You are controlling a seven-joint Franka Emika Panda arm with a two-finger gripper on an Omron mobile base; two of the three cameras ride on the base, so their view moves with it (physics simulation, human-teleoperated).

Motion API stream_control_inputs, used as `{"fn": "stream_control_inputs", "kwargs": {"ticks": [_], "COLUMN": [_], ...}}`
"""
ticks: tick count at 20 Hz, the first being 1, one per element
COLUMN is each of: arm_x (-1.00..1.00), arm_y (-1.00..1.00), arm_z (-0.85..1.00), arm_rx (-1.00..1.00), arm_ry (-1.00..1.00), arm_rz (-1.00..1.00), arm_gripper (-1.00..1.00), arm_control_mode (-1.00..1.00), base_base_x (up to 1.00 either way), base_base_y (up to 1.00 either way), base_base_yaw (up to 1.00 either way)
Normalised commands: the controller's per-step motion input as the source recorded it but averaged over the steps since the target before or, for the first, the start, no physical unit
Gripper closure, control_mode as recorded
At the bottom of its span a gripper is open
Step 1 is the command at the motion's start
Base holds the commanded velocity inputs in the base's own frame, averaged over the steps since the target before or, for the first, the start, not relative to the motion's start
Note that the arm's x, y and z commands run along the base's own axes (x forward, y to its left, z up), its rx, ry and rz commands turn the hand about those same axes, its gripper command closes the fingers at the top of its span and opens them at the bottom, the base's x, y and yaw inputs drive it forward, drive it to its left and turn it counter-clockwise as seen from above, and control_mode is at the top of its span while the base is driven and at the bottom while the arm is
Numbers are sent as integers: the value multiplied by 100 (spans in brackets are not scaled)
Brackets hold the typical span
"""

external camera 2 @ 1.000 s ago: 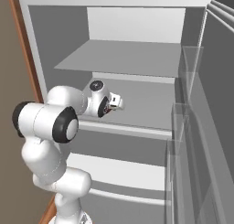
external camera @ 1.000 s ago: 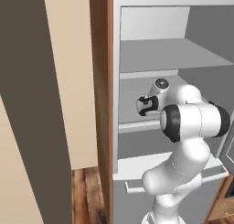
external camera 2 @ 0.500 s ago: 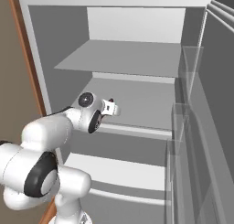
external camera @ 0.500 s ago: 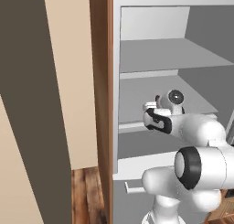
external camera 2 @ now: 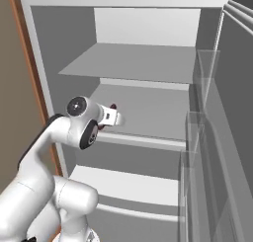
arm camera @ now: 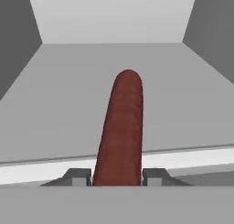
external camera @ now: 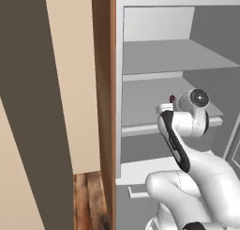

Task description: Move the hot dog bun to the plate on the dining table and place the condiment next to that plate. Then navigate to the fridge and take the sausage and place it on the plate as well.

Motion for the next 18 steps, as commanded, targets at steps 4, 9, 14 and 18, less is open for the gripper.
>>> {"fn": "stream_control_inputs", "kwargs": {"ticks": [4, 9, 14, 18], "arm_x": [-92, -92, -54, -10], "arm_y": [-14, -2, 0, 1], "arm_z": [57, 2, 0, -1], "arm_rx": [0, 0, 0, 0], "arm_ry": [18, 24, 20, 1], "arm_rz": [0, 0, 1, 1], "arm_gripper": [100, 100, 100, 100], "arm_control_mode": [-100, -100, -100, 100], "base_base_x": [0, 0, 0, -61], "base_base_y": [0, 0, 0, 3], "base_base_yaw": [0, 0, 0, 0]}}
